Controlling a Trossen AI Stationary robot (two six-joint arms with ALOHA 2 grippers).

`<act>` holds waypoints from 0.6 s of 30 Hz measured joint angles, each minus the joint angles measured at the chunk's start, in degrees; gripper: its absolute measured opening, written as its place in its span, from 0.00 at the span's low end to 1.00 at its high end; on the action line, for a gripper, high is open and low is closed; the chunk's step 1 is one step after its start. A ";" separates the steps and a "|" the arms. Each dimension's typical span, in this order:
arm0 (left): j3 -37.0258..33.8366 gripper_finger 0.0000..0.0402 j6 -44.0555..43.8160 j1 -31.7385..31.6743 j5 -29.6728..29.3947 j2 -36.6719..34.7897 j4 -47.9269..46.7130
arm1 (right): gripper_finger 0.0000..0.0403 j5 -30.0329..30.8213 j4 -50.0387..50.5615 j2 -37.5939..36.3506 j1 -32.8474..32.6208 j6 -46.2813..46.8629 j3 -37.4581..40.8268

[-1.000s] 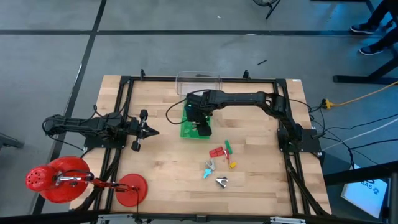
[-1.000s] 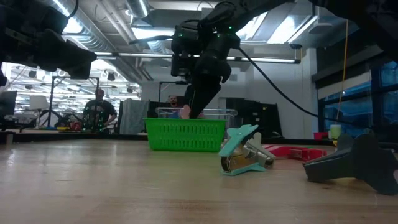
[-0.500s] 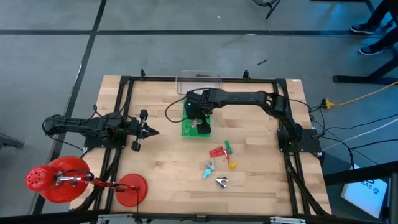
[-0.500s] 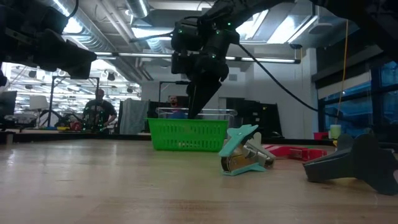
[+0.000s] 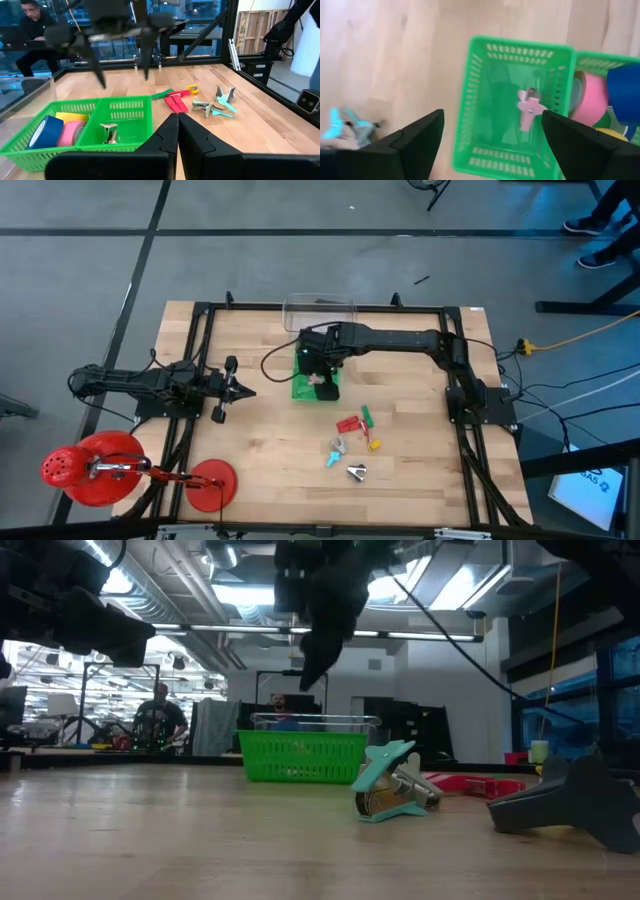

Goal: Pick and place Stapler, Stapler remover, tape
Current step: Put the light blue staple remover into the bottom green bin

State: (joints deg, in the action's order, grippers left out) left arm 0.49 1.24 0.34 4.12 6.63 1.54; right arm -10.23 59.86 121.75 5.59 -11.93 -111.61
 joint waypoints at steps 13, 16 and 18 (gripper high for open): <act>0.00 0.01 -0.01 0.00 0.00 0.00 0.00 | 0.81 9.19 -7.76 -7.63 -11.13 10.73 7.21; 0.00 0.01 0.00 0.00 0.00 0.00 0.00 | 0.79 15.54 -11.63 -11.92 -14.51 16.31 14.83; 0.00 0.01 0.00 0.00 0.00 0.00 0.00 | 0.77 19.29 -13.69 -14.97 -17.07 20.70 19.62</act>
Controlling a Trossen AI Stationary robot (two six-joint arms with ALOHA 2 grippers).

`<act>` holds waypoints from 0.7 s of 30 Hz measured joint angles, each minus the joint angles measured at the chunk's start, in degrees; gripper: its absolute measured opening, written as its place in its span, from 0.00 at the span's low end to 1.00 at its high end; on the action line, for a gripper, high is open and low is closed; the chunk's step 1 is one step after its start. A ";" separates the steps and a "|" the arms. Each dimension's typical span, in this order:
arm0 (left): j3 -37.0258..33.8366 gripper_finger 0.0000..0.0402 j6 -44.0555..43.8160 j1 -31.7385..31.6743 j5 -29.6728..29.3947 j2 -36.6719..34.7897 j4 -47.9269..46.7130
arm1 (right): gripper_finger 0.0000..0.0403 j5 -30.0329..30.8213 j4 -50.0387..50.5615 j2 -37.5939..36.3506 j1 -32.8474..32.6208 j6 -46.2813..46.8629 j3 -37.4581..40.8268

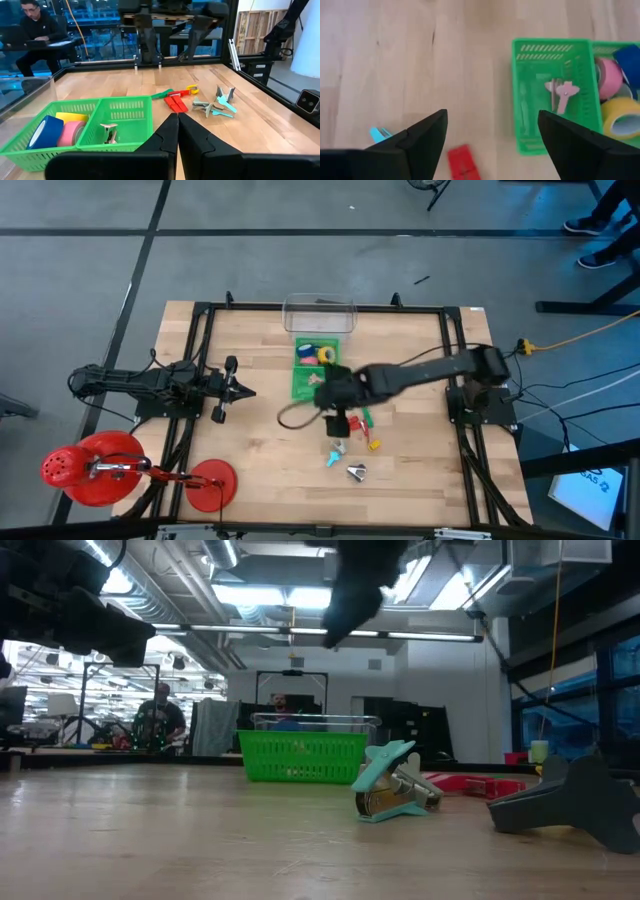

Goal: Pick and place Stapler, Stapler remover, tape
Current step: Put the light blue staple remover into the bottom green bin

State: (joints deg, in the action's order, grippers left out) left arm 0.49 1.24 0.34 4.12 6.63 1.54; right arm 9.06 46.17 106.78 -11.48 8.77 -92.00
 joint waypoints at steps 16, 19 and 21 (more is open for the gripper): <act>0.00 0.01 0.01 0.00 0.00 0.00 0.02 | 0.76 1.12 -26.99 -2.77 -17.15 -12.46 13.67; 0.00 0.02 0.01 0.00 0.00 0.00 0.13 | 0.76 -2.08 -29.01 -1.52 -16.97 -26.48 13.64; 0.00 0.02 -0.01 0.00 0.00 0.00 0.11 | 0.76 -3.79 -29.48 -0.78 -17.02 -30.26 13.67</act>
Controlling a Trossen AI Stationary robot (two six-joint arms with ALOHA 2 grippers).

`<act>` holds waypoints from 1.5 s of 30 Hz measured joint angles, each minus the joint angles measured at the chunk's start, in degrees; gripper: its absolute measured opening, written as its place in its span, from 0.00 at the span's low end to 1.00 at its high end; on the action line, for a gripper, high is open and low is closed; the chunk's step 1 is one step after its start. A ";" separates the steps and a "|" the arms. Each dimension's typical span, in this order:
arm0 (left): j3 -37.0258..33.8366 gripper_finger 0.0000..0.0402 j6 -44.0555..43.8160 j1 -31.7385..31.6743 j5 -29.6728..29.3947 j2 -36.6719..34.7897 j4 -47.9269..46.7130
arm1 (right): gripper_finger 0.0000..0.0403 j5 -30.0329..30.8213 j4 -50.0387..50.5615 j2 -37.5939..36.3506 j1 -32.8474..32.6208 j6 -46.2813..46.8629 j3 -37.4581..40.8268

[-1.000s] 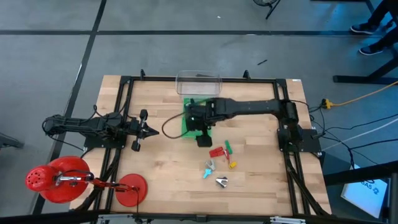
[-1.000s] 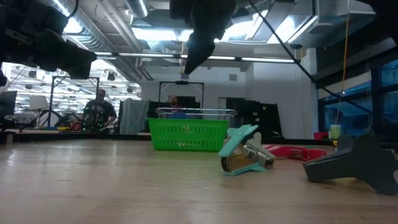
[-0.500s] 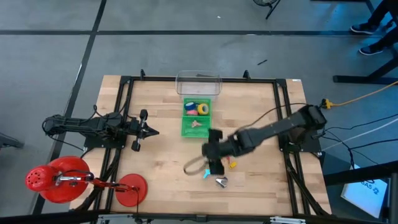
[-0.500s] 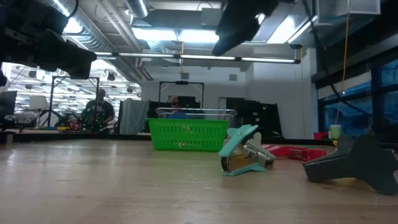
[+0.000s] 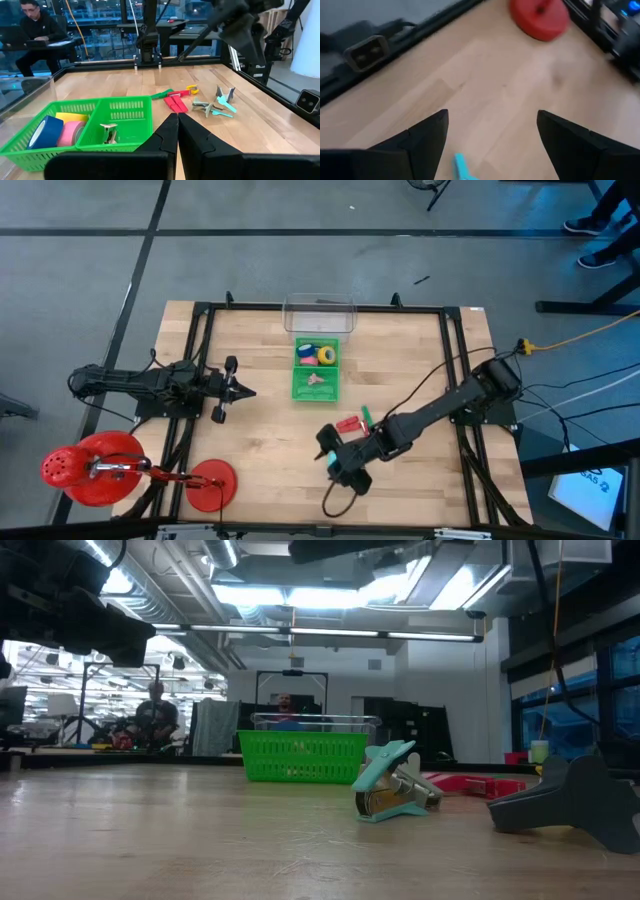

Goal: Pick and place Stapler, Stapler remover, tape
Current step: Put the light blue staple remover into the bottom green bin

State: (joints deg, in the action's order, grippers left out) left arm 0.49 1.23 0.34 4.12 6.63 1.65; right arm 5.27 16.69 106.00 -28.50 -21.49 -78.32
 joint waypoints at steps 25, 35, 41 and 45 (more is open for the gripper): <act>0.00 0.02 0.02 0.00 0.00 0.00 -0.07 | 0.76 -6.75 11.46 10.63 3.79 -1.49 -0.04; 0.00 0.01 0.00 0.00 0.00 0.00 -0.09 | 0.58 -6.93 12.62 10.64 4.71 -1.49 -0.02; 0.00 0.02 0.00 0.00 0.00 0.00 -0.09 | 0.36 -6.95 12.35 10.62 4.66 -1.27 -0.02; 0.00 0.02 0.01 0.00 0.00 0.00 -0.09 | 0.23 -6.82 12.35 10.58 4.66 -0.41 -0.02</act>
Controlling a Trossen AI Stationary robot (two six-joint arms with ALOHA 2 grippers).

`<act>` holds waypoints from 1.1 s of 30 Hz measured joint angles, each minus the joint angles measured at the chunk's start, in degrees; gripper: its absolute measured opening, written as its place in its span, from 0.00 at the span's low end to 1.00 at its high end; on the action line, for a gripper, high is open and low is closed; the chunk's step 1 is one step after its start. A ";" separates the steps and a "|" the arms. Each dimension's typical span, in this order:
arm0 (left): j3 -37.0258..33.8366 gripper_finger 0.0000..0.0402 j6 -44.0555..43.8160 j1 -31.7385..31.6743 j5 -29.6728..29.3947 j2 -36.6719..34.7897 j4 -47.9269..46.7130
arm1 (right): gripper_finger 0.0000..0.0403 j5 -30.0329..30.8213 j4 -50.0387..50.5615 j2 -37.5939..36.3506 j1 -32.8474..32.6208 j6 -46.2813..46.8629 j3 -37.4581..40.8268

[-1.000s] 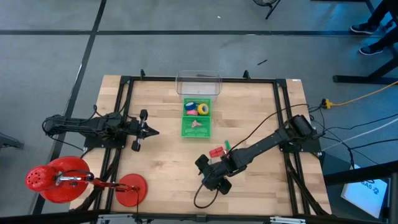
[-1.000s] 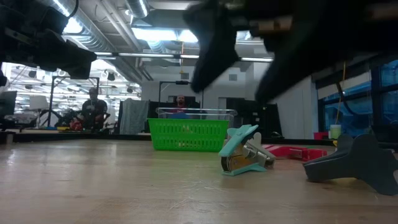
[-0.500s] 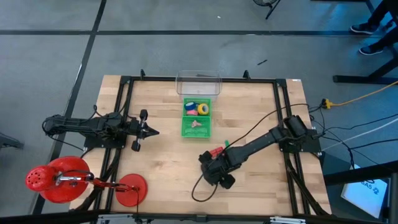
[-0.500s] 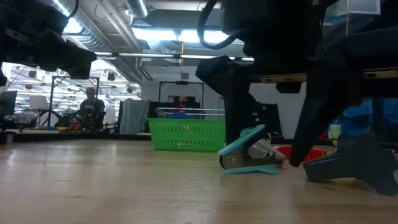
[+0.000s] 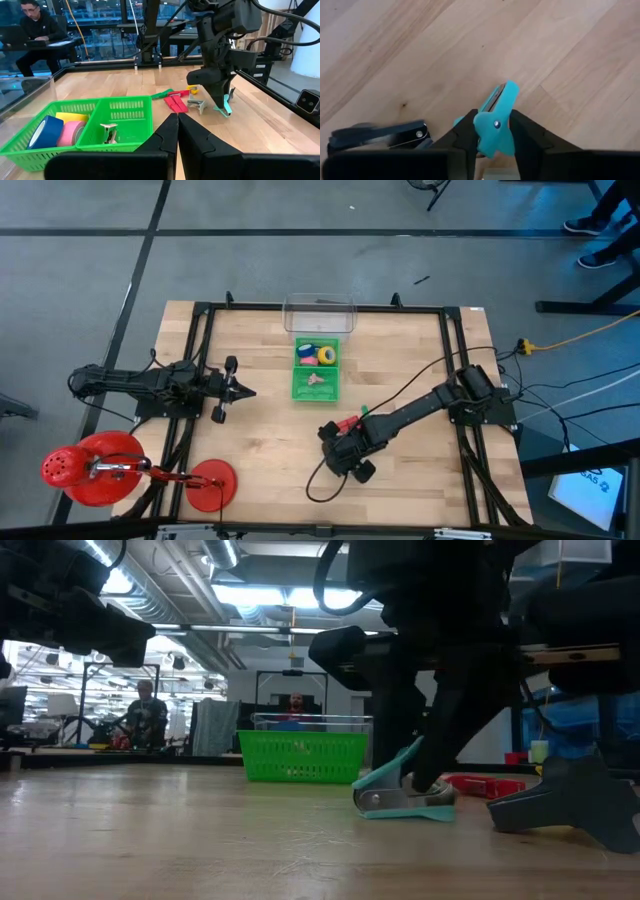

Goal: Pick and place Stapler, Stapler remover, tape
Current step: Put the light blue staple remover into the bottom green bin

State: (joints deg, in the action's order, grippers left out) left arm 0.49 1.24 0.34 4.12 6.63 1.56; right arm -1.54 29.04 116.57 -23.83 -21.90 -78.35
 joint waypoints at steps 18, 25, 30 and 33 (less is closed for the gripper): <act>0.00 0.01 -0.01 0.00 0.00 0.00 0.00 | 0.22 -0.04 0.68 0.00 0.00 14.13 -8.41; 0.00 0.02 0.01 0.00 0.00 0.00 0.00 | 0.22 -0.05 2.57 0.00 0.20 14.00 -15.93; 0.00 0.02 -0.01 0.00 0.00 0.00 -0.02 | 0.22 -0.18 3.97 -0.02 1.33 13.98 -20.95; 0.00 0.02 -0.01 0.00 0.00 0.00 0.00 | 0.22 -0.16 4.12 -0.06 2.22 13.78 -23.19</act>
State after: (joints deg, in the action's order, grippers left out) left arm 0.49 1.24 0.34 4.12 6.63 1.56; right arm -1.70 33.15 116.52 -21.61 -8.12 -101.54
